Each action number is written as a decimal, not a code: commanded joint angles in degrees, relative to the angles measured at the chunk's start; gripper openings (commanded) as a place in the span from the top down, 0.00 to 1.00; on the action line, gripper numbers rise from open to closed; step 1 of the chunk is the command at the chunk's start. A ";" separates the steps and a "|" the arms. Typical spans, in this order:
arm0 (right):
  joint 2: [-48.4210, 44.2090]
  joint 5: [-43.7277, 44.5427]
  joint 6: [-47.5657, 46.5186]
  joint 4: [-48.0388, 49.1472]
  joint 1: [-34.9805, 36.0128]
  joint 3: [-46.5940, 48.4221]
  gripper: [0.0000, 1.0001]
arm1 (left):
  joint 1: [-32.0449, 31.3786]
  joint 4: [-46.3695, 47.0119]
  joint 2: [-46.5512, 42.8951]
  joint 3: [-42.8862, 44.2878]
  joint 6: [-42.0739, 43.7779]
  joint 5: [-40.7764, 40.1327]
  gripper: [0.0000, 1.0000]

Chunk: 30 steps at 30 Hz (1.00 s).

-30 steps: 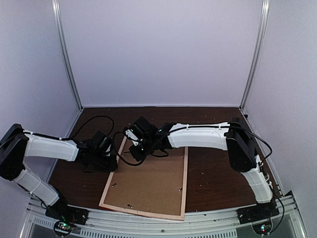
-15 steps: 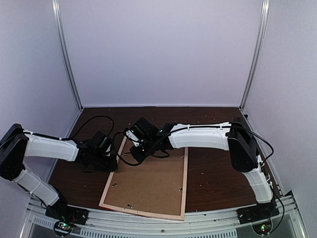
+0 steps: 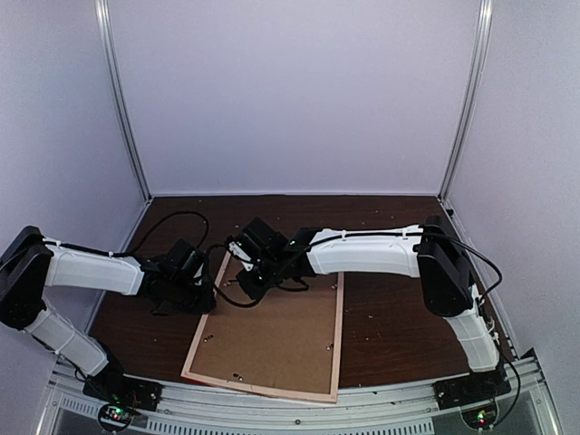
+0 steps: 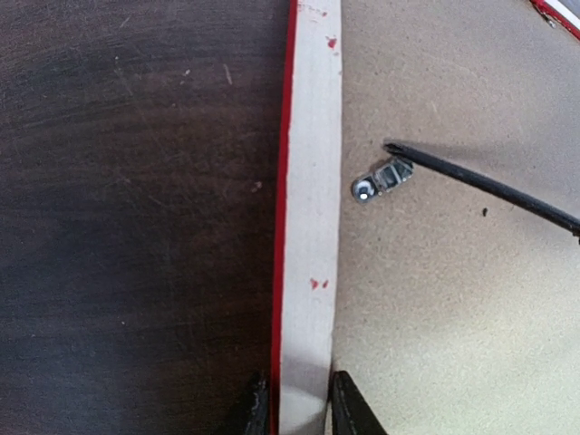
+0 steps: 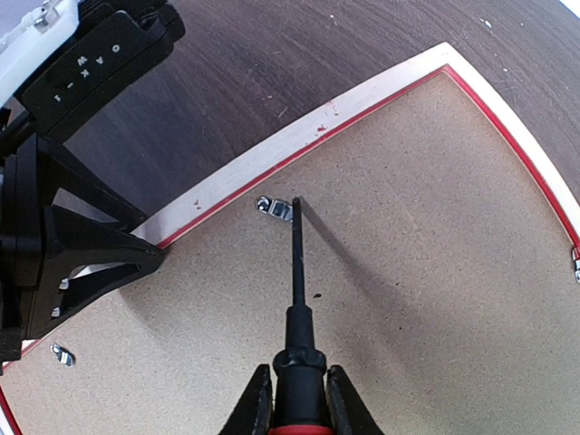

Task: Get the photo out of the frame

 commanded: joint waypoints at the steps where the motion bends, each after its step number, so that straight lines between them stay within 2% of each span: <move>1: -2.53 0.70 0.33 -2.91 1.12 -0.67 1.00 | 0.07 0.35 0.87 -0.81 -0.30 -0.59 0.75; 30: -2.71 5.12 0.41 -5.85 3.07 1.38 1.00 | 0.07 -0.24 0.28 -0.67 -0.78 -1.39 0.75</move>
